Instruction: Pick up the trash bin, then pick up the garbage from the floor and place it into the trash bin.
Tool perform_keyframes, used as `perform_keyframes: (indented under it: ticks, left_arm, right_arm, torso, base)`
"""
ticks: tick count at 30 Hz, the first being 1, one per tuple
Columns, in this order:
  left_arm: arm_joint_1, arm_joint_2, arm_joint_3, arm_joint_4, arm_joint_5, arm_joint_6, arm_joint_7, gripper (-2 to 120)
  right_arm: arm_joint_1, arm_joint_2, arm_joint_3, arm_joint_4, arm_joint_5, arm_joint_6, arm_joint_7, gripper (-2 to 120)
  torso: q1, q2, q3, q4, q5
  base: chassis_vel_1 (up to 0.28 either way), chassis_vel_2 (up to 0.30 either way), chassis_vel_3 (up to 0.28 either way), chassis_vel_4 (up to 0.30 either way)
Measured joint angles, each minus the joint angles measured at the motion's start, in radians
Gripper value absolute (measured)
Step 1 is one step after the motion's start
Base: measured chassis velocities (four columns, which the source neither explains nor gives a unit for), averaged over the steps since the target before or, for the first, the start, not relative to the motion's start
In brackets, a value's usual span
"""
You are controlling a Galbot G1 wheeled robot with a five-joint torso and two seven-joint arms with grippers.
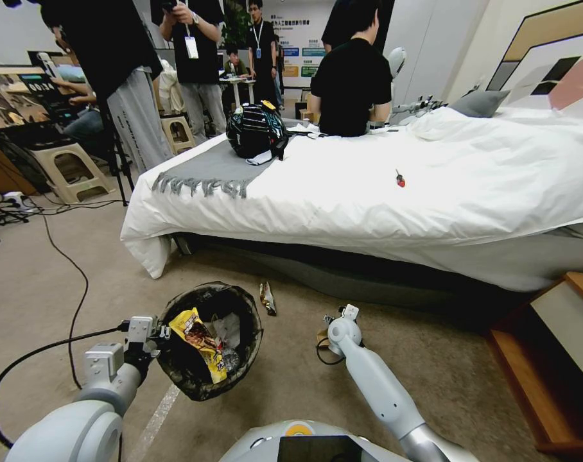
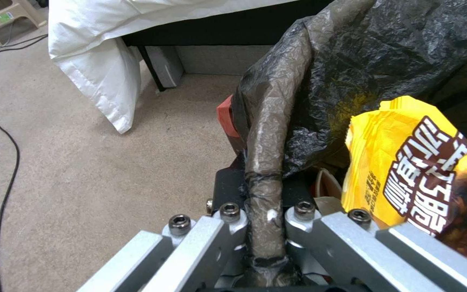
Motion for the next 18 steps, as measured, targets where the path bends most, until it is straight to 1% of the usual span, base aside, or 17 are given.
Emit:
perform_keyframes:
  ticks: [10,18]
  left_arm:
    - [-0.006,0.002,0.007,0.000,0.000,-0.002,0.001,1]
    - [-0.005,0.002,0.008,0.000,0.000,-0.002,0.002,1]
  right_arm:
    - [0.010,0.013,0.003,-0.035,0.026,0.017,0.001,100]
    - [0.028,0.041,0.011,-0.093,0.051,0.037,0.007,100]
  torso:
    - [0.000,0.000,0.000,-0.0001,-0.0001]
    - [0.000,0.000,0.000,0.0000,0.0000]
  base:
    - [0.000,0.000,0.000,0.000]
    - [0.000,0.000,0.000,0.000]
